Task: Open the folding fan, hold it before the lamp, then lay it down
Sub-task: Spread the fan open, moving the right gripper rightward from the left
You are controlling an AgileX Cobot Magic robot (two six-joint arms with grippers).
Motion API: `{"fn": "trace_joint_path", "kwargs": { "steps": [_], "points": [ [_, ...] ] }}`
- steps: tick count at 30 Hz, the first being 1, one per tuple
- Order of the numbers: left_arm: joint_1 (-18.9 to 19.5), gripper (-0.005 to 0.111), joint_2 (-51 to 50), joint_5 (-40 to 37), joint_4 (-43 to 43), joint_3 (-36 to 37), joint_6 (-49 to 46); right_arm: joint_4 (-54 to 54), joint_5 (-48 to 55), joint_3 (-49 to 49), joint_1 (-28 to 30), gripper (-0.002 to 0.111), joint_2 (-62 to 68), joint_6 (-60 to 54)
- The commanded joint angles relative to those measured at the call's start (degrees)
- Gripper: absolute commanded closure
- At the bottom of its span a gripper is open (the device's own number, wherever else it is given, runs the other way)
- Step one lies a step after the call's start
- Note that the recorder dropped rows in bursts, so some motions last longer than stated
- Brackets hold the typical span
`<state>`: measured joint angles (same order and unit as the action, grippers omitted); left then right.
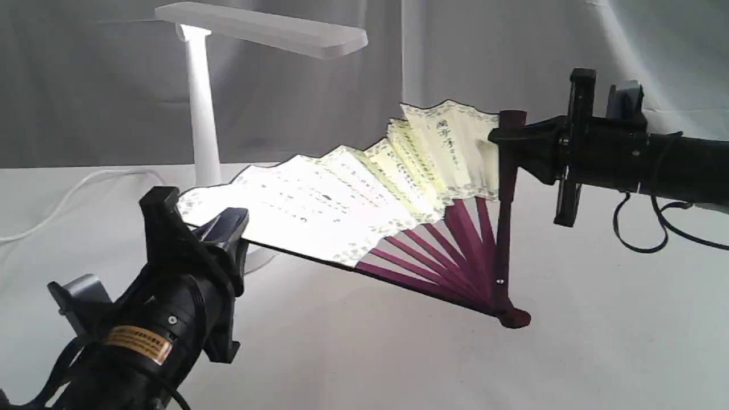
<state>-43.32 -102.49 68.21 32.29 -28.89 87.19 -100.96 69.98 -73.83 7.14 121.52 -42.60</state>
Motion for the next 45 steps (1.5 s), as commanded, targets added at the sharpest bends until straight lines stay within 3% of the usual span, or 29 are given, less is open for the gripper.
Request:
{"fn": "trace_joint_path", "kwargs": {
  "steps": [1,12,30,45],
  "points": [
    [-3.4,0.107,1.1,1.8,8.7,0.3,0.1,1.0,0.0,0.0,1.6,0.108,0.0,-1.9],
    [-11.5,0.107,1.1,1.8,25.5,0.3,-0.7,1.0,0.0,0.0,6.2,0.108,0.0,-1.5],
    [-11.5,0.107,1.1,1.8,26.9,-2.1,-0.5,4.2,0.0,0.0,15.2,0.108,0.0,1.2],
    [-11.5,0.107,1.1,1.8,28.9,-2.9,-0.3,4.2,0.0,0.0,16.2,0.108,0.0,5.2]
  ]
}}
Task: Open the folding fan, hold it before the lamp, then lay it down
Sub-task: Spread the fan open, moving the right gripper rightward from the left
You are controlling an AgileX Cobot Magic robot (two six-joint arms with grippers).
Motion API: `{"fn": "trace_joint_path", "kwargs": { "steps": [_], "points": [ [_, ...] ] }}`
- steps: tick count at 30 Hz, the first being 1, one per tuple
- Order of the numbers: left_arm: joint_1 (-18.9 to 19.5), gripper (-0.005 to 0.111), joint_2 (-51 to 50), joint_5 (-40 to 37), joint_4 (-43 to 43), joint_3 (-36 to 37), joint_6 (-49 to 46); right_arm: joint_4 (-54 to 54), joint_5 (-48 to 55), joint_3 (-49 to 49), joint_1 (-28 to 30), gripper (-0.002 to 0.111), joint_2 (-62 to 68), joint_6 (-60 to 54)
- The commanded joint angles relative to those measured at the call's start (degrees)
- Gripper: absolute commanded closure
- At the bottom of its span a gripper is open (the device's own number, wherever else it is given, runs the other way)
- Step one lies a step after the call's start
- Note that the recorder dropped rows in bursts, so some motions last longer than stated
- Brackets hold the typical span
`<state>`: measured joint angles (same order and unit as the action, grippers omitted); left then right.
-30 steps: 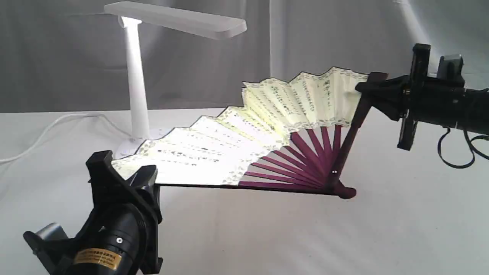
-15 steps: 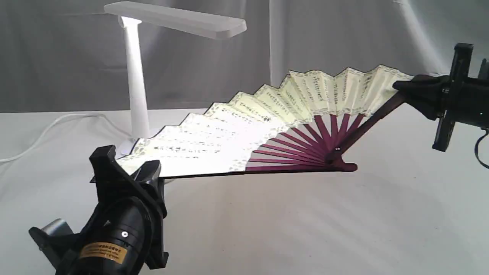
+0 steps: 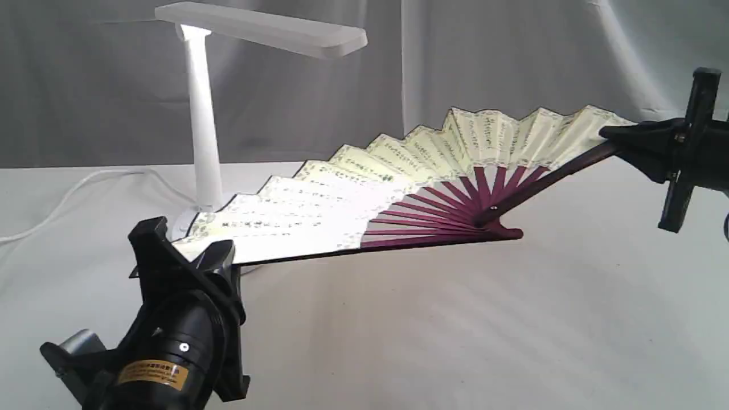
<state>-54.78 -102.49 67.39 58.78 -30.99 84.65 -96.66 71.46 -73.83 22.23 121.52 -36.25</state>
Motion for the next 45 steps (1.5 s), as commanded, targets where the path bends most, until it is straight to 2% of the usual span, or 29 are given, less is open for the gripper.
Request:
{"fn": "trace_joint_path", "kwargs": {
  "steps": [1,7,15,29,35,45],
  "points": [
    [-0.1,0.107,1.1,2.6,2.3,-1.3,2.1,0.1,-1.5,0.0,1.2,0.108,0.0,-1.2],
    [-0.1,0.107,1.1,2.6,2.5,-4.2,-1.3,1.5,-1.5,0.0,3.0,0.108,0.0,-1.2],
    [-0.1,0.107,1.1,2.6,3.6,-4.7,-1.3,2.6,-1.5,0.0,5.8,0.108,0.0,-1.0],
    [-0.1,0.107,1.1,2.6,3.9,-4.7,-1.4,3.5,-1.5,0.0,6.0,0.108,0.0,0.5],
    [-0.1,0.107,1.1,2.6,4.1,-4.7,-5.5,3.9,-1.5,0.0,6.1,0.108,0.0,0.9],
    [-0.1,0.107,1.1,2.6,5.4,-4.7,-9.7,4.4,-1.5,0.0,9.8,0.108,0.0,0.4]
  ]
}}
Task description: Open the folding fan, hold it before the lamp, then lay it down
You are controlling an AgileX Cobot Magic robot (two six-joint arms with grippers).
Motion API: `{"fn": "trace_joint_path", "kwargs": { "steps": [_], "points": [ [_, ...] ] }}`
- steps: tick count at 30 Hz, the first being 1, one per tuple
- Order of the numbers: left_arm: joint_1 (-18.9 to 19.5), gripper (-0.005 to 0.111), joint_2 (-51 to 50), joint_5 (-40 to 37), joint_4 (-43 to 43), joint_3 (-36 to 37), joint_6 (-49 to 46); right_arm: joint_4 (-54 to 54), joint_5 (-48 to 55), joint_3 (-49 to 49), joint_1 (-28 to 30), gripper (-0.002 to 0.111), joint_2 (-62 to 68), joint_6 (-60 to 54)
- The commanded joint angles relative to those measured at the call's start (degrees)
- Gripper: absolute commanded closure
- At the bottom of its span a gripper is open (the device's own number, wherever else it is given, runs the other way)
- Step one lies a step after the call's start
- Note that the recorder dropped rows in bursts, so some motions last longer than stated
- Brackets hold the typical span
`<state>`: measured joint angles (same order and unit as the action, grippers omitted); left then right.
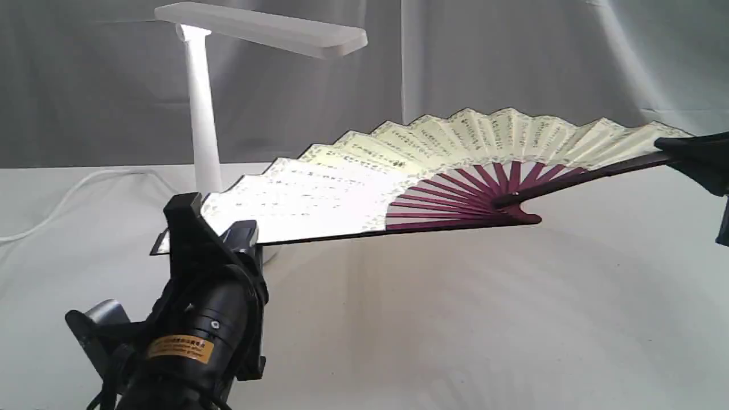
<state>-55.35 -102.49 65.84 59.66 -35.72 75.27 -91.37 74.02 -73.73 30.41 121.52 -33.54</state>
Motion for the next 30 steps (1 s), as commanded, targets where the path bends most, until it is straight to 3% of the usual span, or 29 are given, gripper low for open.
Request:
{"fn": "trace_joint_path", "kwargs": {
  "steps": [1,18,30],
  "points": [
    [0.5,0.107,1.1,4.1,4.5,0.0,-0.5,-0.9,-4.1,-0.1,1.6,0.108,0.0,-2.3],
    [0.5,0.107,5.2,4.1,4.7,1.8,-0.8,-1.6,-4.1,-0.1,1.4,0.108,-1.7,-2.3],
    [0.5,0.107,10.6,4.1,4.0,4.1,-1.9,-1.8,-4.1,-0.1,-3.8,0.108,-5.3,-1.9]
  ]
}}
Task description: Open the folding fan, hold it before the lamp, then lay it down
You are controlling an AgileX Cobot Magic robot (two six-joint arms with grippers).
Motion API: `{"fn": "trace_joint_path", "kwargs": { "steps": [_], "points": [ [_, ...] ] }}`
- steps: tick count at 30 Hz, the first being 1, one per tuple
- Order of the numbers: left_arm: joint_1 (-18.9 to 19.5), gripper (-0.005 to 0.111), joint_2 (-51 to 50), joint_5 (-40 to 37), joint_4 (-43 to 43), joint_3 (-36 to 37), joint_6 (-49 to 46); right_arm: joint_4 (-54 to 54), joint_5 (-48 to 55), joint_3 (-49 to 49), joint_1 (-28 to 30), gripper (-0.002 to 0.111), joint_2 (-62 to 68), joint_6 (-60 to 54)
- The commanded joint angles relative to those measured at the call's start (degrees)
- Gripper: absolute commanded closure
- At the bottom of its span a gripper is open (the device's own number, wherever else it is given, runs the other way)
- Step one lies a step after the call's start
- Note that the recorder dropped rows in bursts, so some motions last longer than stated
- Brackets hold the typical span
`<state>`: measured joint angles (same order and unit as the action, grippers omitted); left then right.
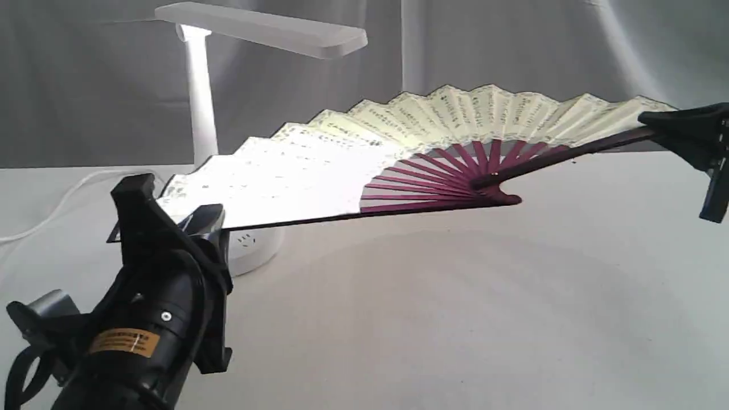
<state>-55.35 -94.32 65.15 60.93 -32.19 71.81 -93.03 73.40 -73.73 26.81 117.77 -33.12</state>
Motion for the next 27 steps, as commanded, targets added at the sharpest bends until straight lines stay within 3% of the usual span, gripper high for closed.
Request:
{"fn": "trace_joint_path", "kwargs": {
  "steps": [1,14,27],
  "points": [
    [0.5,0.107,3.2,4.8,2.7,1.2,1.4,-0.2,-3.4,-0.1,-0.2,0.108,-1.8,-2.3],
    [0.5,0.107,11.4,4.8,1.3,7.4,1.2,1.1,-3.4,0.8,-1.1,0.108,-7.1,-1.3],
    [0.5,0.107,16.6,4.8,-1.7,8.8,1.2,0.6,-3.4,7.0,-1.1,0.108,-13.3,-1.5]
  ]
}}
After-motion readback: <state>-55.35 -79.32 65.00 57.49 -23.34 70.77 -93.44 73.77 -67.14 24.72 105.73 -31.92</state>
